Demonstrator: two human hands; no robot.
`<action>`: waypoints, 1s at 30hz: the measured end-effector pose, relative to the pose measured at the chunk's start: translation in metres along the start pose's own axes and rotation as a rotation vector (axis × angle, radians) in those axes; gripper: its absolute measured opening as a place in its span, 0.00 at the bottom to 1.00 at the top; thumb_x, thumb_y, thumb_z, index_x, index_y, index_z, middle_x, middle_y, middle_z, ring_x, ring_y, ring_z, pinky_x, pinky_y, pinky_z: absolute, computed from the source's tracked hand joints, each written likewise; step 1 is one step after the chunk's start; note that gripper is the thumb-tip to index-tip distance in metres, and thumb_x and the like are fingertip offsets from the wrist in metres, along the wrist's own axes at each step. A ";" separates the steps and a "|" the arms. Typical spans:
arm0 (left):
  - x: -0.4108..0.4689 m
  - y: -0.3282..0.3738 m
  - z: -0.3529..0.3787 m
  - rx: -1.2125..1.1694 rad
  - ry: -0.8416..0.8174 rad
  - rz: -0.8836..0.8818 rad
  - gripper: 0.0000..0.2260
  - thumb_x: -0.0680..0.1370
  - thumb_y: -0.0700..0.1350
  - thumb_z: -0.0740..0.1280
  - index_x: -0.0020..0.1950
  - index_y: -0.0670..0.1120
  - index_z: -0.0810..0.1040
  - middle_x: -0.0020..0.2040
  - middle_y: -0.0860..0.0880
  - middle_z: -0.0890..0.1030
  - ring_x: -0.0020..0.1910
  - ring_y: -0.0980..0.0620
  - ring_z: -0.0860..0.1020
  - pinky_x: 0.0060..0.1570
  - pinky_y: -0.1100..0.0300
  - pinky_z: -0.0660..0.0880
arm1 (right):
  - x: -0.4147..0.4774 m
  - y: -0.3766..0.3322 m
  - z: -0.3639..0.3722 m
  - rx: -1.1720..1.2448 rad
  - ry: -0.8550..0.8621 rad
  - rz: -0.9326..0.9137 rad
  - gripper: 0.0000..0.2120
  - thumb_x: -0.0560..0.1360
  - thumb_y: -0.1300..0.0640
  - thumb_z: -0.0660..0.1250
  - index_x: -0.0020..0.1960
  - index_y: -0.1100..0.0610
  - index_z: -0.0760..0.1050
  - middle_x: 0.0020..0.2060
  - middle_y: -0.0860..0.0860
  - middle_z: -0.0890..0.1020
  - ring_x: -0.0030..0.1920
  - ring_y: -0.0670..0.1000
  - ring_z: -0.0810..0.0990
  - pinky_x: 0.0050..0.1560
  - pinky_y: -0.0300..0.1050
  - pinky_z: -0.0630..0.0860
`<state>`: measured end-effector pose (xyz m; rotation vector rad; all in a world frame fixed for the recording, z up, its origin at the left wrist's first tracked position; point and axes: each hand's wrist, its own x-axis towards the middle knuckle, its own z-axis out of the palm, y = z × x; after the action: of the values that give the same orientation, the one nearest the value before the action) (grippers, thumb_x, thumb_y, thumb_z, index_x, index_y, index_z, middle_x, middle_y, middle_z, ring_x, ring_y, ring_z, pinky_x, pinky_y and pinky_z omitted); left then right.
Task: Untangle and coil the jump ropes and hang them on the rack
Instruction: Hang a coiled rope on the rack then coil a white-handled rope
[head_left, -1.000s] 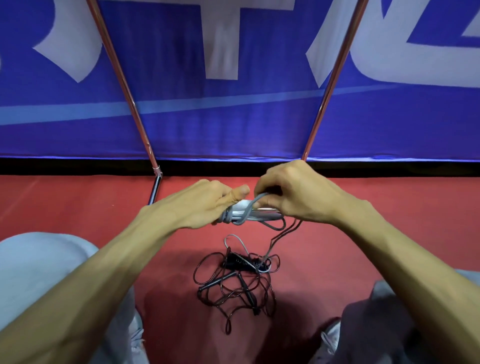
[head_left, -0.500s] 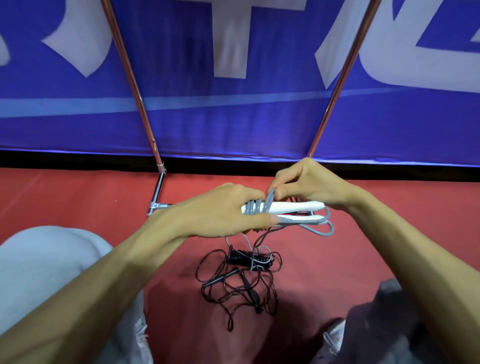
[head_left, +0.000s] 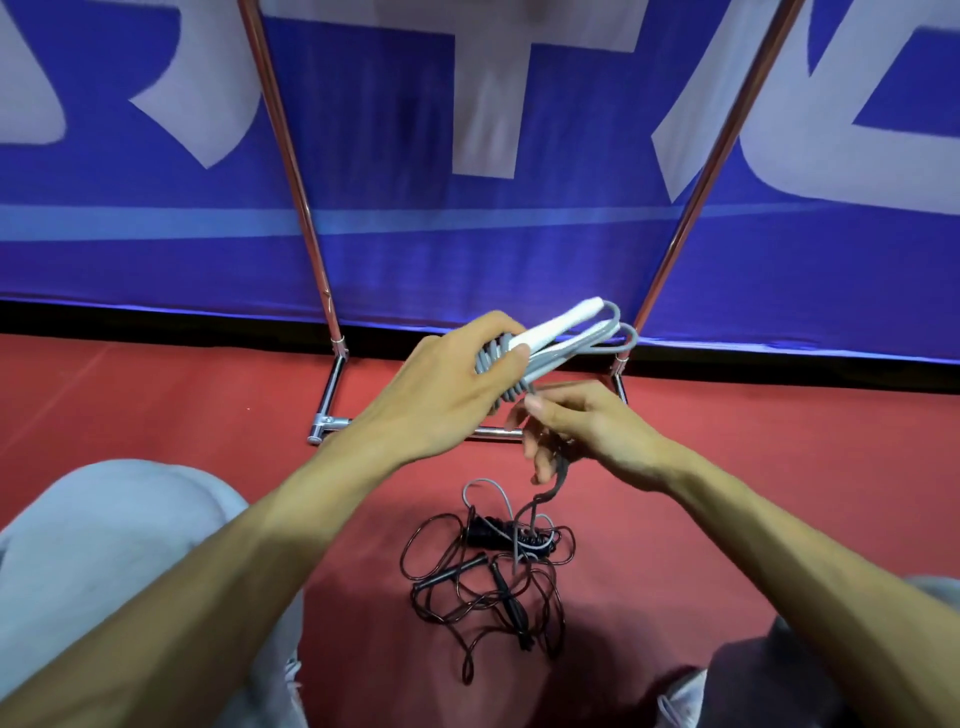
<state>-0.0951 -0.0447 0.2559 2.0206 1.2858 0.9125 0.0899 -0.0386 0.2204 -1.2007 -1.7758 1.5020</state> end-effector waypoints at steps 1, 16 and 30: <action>0.001 -0.002 0.000 0.020 0.028 0.009 0.07 0.81 0.52 0.61 0.50 0.50 0.75 0.33 0.48 0.80 0.26 0.55 0.71 0.29 0.64 0.68 | 0.000 0.001 0.002 -0.010 -0.012 0.012 0.10 0.80 0.55 0.61 0.48 0.62 0.75 0.34 0.57 0.79 0.31 0.57 0.78 0.37 0.50 0.76; 0.010 -0.041 0.016 0.634 0.100 -0.039 0.16 0.82 0.60 0.54 0.50 0.47 0.67 0.39 0.46 0.76 0.41 0.36 0.75 0.35 0.50 0.68 | 0.006 0.006 -0.011 -0.780 0.010 0.170 0.15 0.78 0.47 0.64 0.41 0.57 0.71 0.30 0.53 0.83 0.30 0.49 0.83 0.38 0.43 0.78; 0.008 -0.024 0.013 0.465 -0.312 -0.117 0.28 0.75 0.68 0.41 0.34 0.47 0.65 0.29 0.49 0.72 0.33 0.45 0.72 0.33 0.54 0.66 | -0.009 -0.022 -0.018 -0.988 0.171 -0.538 0.09 0.75 0.51 0.66 0.46 0.56 0.81 0.35 0.46 0.73 0.37 0.50 0.74 0.38 0.48 0.73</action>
<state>-0.0949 -0.0300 0.2317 2.2855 1.5126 0.2371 0.1029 -0.0371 0.2479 -1.0387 -2.5175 0.1633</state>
